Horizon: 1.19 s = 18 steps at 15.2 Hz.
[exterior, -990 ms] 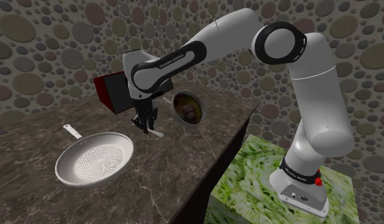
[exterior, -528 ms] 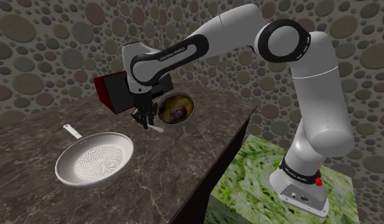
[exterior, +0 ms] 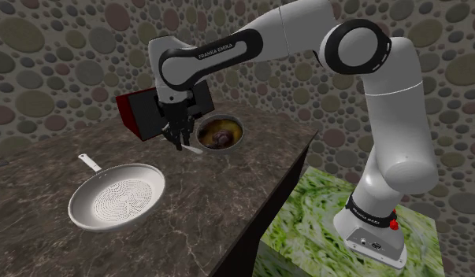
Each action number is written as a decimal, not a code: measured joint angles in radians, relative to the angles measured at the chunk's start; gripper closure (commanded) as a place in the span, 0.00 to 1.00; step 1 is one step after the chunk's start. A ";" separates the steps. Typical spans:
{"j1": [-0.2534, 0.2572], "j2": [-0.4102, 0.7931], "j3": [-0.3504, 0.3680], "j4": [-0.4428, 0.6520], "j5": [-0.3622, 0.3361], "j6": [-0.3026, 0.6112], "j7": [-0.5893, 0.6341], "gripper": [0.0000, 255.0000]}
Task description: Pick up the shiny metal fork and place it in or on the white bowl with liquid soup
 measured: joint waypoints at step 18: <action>0.008 -0.029 0.007 0.200 0.009 -0.227 0.001 1.00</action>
